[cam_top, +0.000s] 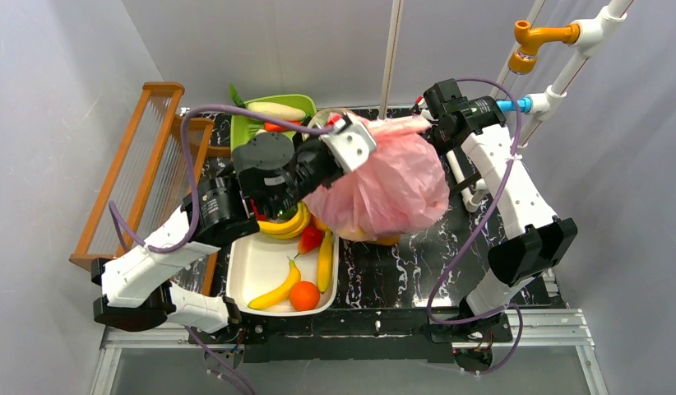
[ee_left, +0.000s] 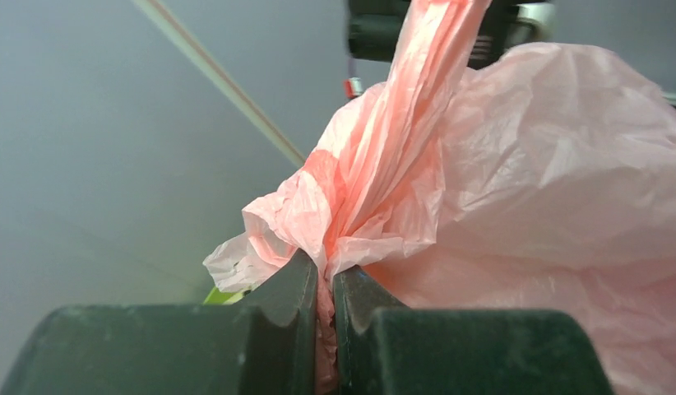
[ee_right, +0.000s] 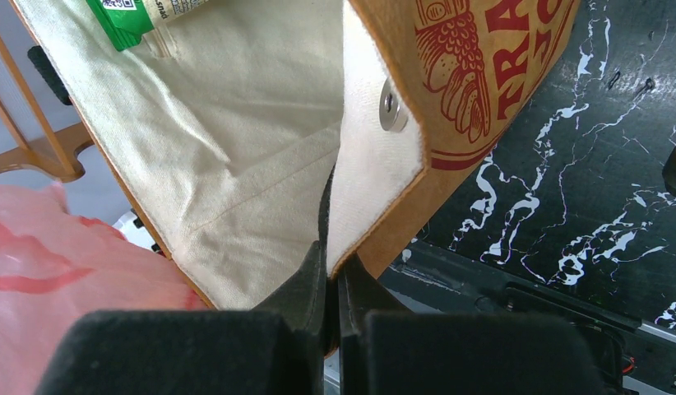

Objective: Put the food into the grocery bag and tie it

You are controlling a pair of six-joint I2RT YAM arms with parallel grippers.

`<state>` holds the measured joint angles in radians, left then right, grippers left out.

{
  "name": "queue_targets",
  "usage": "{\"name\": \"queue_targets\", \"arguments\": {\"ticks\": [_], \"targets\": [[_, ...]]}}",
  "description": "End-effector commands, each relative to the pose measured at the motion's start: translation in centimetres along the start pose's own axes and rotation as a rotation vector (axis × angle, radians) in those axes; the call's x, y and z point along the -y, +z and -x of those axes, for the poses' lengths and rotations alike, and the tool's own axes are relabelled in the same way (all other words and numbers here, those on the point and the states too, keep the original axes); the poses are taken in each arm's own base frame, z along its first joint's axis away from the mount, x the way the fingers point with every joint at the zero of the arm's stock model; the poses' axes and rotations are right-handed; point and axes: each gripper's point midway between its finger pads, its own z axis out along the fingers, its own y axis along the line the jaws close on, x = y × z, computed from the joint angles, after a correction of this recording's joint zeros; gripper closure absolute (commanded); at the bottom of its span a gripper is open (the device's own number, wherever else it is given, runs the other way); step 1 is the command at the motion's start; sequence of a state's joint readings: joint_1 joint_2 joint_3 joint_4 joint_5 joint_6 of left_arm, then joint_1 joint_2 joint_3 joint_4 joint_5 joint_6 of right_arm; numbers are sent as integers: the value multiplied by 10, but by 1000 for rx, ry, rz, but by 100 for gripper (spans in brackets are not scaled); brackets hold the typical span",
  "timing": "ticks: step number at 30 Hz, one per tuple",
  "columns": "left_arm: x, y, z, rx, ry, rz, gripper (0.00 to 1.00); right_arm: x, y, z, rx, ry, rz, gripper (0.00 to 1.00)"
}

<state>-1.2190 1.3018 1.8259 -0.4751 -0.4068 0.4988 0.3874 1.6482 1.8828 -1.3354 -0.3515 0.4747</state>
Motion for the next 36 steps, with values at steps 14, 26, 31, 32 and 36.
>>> {"name": "queue_targets", "arguments": {"ticks": [14,26,31,32,36], "targets": [[-117,55,23,344,-137,218,100,-5,-14,-5,15,-5,19,99],[-98,85,-56,414,-400,33,100,-6,-16,-7,13,-4,23,99],[-80,87,-78,362,-425,-16,100,-8,-18,-3,17,-7,22,99],[-76,87,-84,345,-436,-24,100,-9,-18,-3,18,-7,23,99],[-48,86,-110,249,-453,-112,100,-13,-19,1,20,-10,35,99]]}}
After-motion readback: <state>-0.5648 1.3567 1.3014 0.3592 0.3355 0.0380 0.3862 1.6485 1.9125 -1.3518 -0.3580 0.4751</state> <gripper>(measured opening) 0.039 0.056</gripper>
